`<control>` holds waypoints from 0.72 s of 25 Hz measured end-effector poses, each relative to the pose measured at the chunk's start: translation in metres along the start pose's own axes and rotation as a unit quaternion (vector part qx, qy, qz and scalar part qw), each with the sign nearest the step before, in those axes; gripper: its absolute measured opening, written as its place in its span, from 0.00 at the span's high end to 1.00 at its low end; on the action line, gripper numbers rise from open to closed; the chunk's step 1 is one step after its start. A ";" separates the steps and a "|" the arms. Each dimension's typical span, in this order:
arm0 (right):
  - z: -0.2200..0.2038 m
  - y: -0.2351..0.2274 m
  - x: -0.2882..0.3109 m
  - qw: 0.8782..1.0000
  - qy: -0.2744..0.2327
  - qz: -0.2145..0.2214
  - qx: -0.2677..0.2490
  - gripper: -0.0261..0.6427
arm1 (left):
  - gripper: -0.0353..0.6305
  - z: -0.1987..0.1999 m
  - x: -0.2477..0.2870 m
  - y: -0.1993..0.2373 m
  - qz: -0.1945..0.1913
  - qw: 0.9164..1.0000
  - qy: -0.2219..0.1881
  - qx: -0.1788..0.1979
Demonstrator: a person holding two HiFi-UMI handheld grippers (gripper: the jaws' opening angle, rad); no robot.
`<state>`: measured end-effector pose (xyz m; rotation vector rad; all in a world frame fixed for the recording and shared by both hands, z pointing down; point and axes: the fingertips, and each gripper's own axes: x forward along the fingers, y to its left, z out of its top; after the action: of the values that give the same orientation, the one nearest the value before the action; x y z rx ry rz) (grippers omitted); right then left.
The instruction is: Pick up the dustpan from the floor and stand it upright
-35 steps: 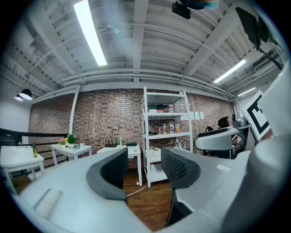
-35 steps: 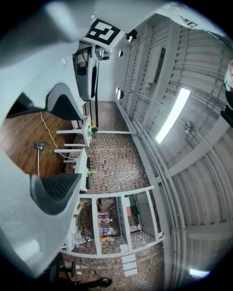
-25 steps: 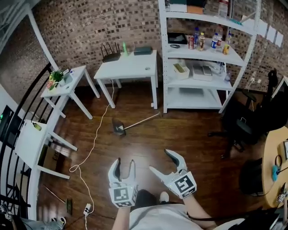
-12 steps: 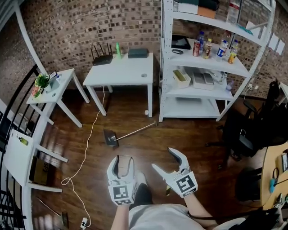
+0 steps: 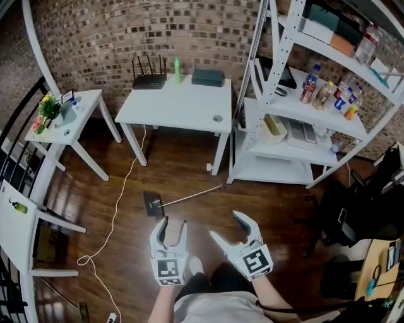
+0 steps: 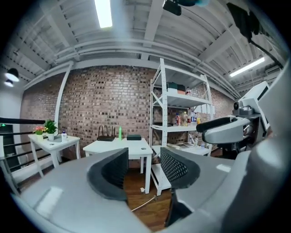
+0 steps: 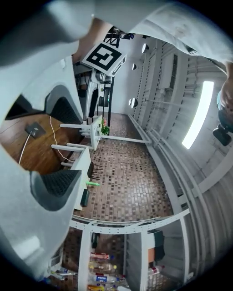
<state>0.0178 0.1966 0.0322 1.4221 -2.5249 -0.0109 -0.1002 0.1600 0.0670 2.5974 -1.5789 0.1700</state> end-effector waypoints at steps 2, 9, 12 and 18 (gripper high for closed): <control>-0.021 -0.015 0.020 0.999 0.020 -0.011 0.025 0.51 | 0.59 -0.018 0.021 0.012 -0.001 1.000 0.020 -0.003; -0.078 -0.073 0.078 0.996 0.036 -0.022 0.077 0.53 | 0.59 -0.070 0.090 0.031 -0.006 0.998 0.068 -0.015; -0.119 -0.090 0.108 0.995 0.057 -0.013 0.086 0.53 | 0.60 -0.102 0.116 0.033 -0.009 0.996 0.084 -0.021; -0.230 -0.120 0.182 0.993 0.079 0.034 0.082 0.54 | 0.62 -0.206 0.197 0.046 -0.007 0.995 0.095 -0.042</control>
<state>0.0775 0.0060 0.2782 1.3342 -2.4884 0.3150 -0.0598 -0.0054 0.3003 2.4465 -1.4690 0.3302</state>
